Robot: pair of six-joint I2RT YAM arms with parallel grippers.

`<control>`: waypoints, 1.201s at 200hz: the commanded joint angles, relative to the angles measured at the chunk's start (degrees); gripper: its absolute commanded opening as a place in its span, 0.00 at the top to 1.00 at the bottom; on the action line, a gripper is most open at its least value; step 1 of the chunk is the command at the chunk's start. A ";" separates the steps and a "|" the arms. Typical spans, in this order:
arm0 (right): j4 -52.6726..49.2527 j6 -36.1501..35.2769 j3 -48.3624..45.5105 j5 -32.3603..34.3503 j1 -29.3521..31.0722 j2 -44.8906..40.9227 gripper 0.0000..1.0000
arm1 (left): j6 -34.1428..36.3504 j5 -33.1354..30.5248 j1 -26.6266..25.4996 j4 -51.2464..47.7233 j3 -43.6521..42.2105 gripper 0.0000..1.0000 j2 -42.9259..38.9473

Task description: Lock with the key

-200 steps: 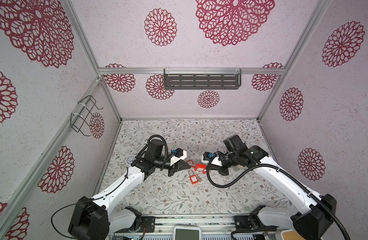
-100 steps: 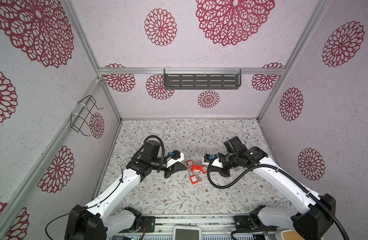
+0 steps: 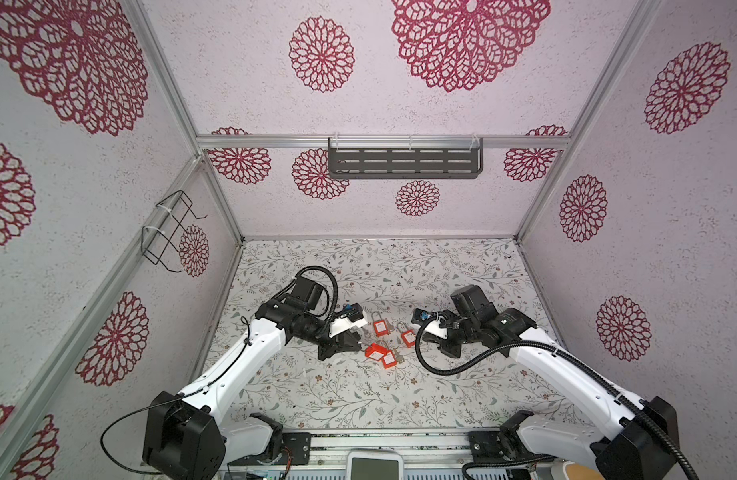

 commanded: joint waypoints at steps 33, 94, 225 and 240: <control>5.88 11.41 -2.17 7.81 4.98 -0.22 1.00 | 4.93 -8.79 -0.69 -13.30 5.29 1.00 6.29; 8.65 14.69 -3.28 9.62 9.28 1.41 1.00 | 6.47 -11.96 -1.53 -14.53 6.36 1.00 13.29; 8.49 18.74 0.72 8.40 12.18 9.92 1.00 | 9.17 -16.00 -3.24 -16.54 10.97 1.00 25.65; 8.78 19.39 0.72 8.46 12.32 10.21 1.00 | 8.86 -16.87 -3.35 -16.82 11.91 1.00 26.93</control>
